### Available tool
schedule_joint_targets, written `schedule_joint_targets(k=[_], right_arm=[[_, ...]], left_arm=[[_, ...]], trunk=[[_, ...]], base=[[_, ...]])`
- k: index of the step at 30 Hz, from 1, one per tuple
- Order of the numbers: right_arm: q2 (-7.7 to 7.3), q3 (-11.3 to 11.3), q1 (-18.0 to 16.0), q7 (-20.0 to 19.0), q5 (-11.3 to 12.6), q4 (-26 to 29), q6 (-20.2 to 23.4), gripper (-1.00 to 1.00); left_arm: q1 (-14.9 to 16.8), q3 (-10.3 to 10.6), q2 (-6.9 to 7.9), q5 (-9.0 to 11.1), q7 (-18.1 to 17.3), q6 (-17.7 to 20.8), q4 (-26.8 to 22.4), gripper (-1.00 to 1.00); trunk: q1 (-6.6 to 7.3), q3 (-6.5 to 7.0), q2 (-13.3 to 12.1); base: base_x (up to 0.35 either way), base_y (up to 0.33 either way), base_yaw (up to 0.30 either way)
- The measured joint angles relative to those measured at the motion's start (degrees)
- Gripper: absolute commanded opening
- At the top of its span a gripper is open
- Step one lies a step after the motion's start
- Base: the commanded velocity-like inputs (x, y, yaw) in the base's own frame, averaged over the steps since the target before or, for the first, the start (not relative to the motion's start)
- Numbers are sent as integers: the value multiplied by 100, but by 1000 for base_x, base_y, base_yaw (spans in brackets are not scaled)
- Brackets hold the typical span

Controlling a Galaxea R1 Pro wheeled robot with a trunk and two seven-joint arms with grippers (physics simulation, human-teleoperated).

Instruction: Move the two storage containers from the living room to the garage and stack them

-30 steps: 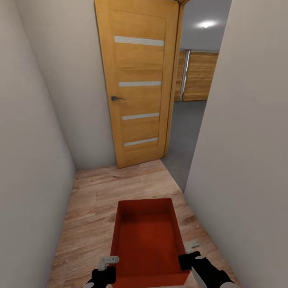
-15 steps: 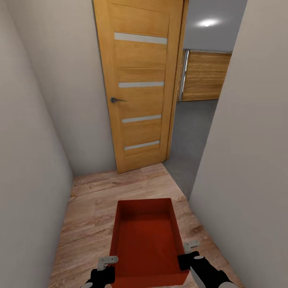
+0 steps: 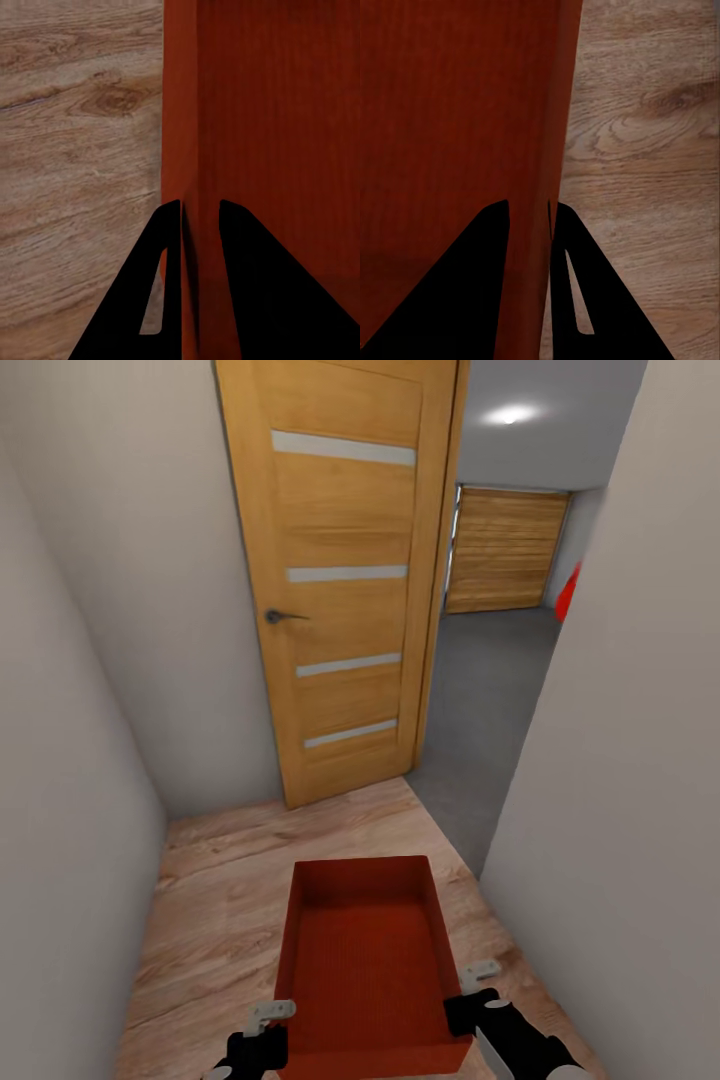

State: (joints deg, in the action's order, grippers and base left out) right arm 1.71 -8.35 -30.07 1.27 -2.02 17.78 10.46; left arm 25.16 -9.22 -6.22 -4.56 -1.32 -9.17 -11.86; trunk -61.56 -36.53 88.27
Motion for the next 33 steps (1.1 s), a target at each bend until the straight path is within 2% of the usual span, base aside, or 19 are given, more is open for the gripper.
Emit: schedule_joint_targets(k=[10, 22, 30, 33], right_arm=[[1, 0, 0, 2, 2, 3, -5, -100], [7, 0, 1, 10, 11, 1, -29, -100], [-17, -2, -3, -18, 4, 0, -16, -100], [17, 1, -1, 20, 1, 3, -11, -100]], left_arm=[[0, 9, 2, 6, 1, -2, -6, -100], [-1, 28, 8, 16, 0, -9, -19, -100], [0, 27, -15, 14, 26, -5, -11, -100], [1, 23, 16, 13, -4, -5, -10, -100]], trunk=[[-1, 0, 0], [-3, 0, 0], [-2, 0, 0], [-2, 0, 0]], base=[[252, 77, -163], [26, 7, -22], [80, 108, -193], [147, 105, -193]])
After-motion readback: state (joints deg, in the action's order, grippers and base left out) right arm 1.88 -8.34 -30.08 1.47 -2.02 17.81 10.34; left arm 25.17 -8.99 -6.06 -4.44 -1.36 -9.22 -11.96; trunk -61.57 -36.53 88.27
